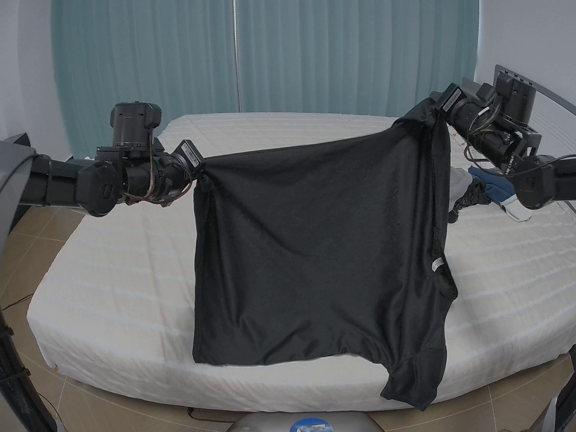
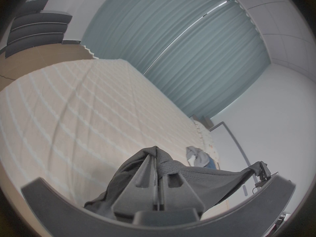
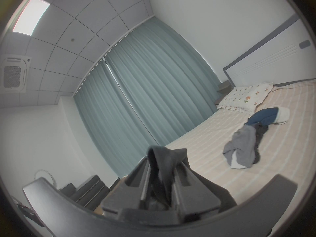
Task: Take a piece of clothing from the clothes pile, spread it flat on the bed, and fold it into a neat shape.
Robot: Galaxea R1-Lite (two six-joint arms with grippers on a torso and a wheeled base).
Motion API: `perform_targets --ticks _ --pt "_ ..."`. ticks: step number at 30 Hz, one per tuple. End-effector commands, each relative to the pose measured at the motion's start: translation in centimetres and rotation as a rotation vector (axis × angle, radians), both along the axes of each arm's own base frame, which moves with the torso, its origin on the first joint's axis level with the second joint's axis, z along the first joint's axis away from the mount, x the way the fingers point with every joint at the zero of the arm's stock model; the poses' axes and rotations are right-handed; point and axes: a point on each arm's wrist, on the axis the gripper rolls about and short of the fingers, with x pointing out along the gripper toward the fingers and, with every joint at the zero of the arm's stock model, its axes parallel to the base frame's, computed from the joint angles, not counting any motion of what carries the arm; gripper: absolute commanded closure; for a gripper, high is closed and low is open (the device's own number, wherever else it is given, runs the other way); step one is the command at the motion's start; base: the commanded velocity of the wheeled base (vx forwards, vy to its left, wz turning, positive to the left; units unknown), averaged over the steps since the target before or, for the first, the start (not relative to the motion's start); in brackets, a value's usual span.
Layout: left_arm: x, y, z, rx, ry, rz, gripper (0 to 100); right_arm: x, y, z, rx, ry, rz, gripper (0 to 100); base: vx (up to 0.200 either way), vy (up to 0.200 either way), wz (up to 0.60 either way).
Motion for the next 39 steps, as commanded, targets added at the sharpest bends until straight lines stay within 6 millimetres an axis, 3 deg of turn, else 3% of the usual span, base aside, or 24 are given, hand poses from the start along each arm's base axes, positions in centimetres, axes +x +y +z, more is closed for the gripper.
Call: perform_targets --ticks 1,2,3,7,16,21,22,29,33,39 --pt "3.8 -0.5 -5.4 0.005 0.09 0.028 100 4.2 1.3 -7.2 -0.027 0.134 0.0 100 0.0 0.0 0.0" --pt "3.9 -0.6 -5.5 0.004 0.092 0.028 100 4.3 1.3 -7.4 -0.027 0.135 -0.001 100 0.0 0.0 0.0" --pt "4.2 -0.6 -6.3 -0.001 0.107 0.032 100 5.1 1.2 -9.0 -0.031 0.153 -0.018 100 0.0 0.0 0.0" --pt "4.9 -1.0 -8.2 0.007 0.14 0.028 100 6.2 1.4 -11.9 -0.036 0.185 -0.029 100 0.0 0.0 0.0" --pt "6.8 -1.5 -11.3 0.017 0.175 0.029 100 8.7 1.1 -15.9 -0.033 0.223 -0.074 100 0.0 0.0 0.0" --pt "7.5 -1.7 -12.9 0.022 0.194 0.027 100 9.5 1.0 -19.6 -0.052 0.289 -0.083 100 0.0 0.0 0.0" --pt "7.6 -1.7 -13.3 0.023 0.2 0.027 0 9.6 1.0 -20.2 -0.057 0.301 -0.084 0 0.0 0.0 0.0" --pt "7.9 -1.8 -14.7 0.035 0.224 0.034 0 9.9 1.1 -23.0 -0.076 0.358 -0.084 0 0.0 0.0 0.0" --pt "7.8 -0.8 -14.1 0.022 0.225 0.077 0 9.8 -0.2 -22.3 -0.071 0.364 -0.108 0 0.0 0.0 0.0" --pt "6.9 1.7 -11.0 -0.027 0.281 0.091 0 8.8 -3.5 -18.8 0.045 0.327 -0.154 0 0.0 0.0 0.0"
